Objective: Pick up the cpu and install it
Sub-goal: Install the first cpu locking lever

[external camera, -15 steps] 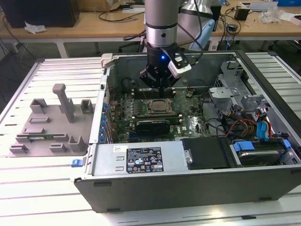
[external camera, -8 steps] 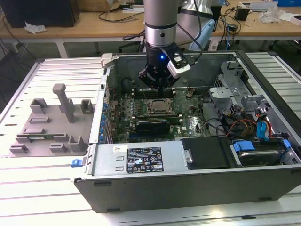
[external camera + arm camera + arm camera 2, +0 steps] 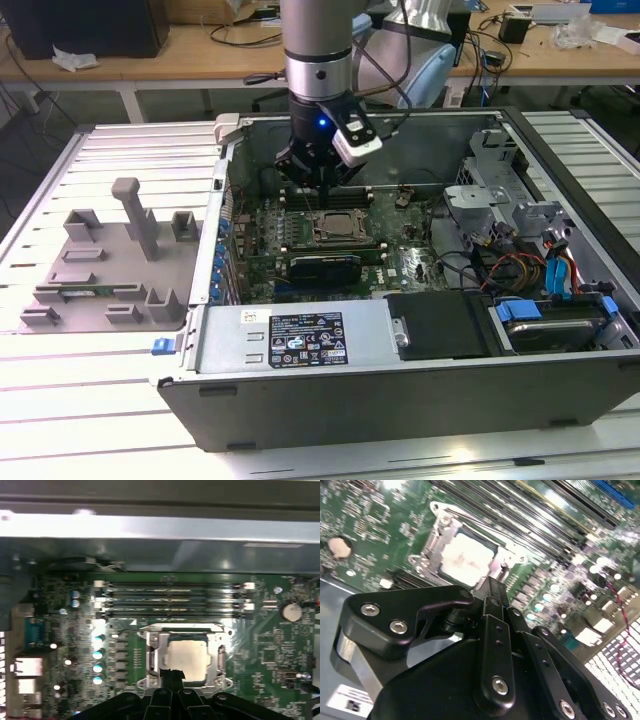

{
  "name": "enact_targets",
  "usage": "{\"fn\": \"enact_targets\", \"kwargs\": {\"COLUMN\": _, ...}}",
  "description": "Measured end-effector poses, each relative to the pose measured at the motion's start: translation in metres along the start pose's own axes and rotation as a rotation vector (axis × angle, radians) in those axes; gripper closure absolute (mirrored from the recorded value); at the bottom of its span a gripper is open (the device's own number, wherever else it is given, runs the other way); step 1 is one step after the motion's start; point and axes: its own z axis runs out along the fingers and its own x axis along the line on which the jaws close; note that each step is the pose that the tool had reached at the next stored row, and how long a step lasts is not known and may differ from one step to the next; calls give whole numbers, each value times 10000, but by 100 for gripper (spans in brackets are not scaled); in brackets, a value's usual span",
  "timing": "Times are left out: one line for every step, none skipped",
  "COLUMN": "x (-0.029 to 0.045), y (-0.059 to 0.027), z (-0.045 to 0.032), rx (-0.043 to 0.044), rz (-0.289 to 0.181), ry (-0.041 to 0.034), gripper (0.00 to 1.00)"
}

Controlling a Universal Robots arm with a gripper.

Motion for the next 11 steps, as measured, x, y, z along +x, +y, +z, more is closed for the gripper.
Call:
{"fn": "enact_targets", "kwargs": {"x": 42, "y": 0, "z": -2, "rx": 0, "rz": 2, "ry": 0, "gripper": 89}}
{"fn": "enact_targets", "kwargs": {"x": 76, "y": 0, "z": -3, "rx": 1, "rz": 1, "ry": 0, "gripper": 89}}
{"fn": "enact_targets", "kwargs": {"x": 132, "y": 0, "z": -5, "rx": 0, "rz": 1, "ry": 0, "gripper": 89}}
{"fn": "enact_targets", "kwargs": {"x": 163, "y": 0, "z": -6, "rx": 0, "rz": 2, "ry": 0, "gripper": 89}}
{"fn": "enact_targets", "kwargs": {"x": 186, "y": 0, "z": -7, "rx": 0, "rz": 1, "ry": 0, "gripper": 89}}
{"fn": "enact_targets", "kwargs": {"x": 207, "y": 0, "z": -8, "rx": 1, "rz": 1, "ry": 0, "gripper": 89}}
{"fn": "enact_targets", "kwargs": {"x": 226, "y": 0, "z": -9, "rx": 0, "rz": 2, "ry": 0, "gripper": 89}}
{"fn": "enact_targets", "kwargs": {"x": 255, "y": 0, "z": -10, "rx": 0, "rz": 2, "ry": 0, "gripper": 89}}
{"fn": "enact_targets", "kwargs": {"x": 271, "y": 0, "z": -11, "rx": 0, "rz": 1, "ry": 0, "gripper": 89}}
{"fn": "enact_targets", "kwargs": {"x": 286, "y": 0, "z": -11, "rx": 0, "rz": 1, "ry": 0, "gripper": 89}}
{"fn": "enact_targets", "kwargs": {"x": 307, "y": 0, "z": -12, "rx": 0, "rz": 1, "ry": 0, "gripper": 89}}
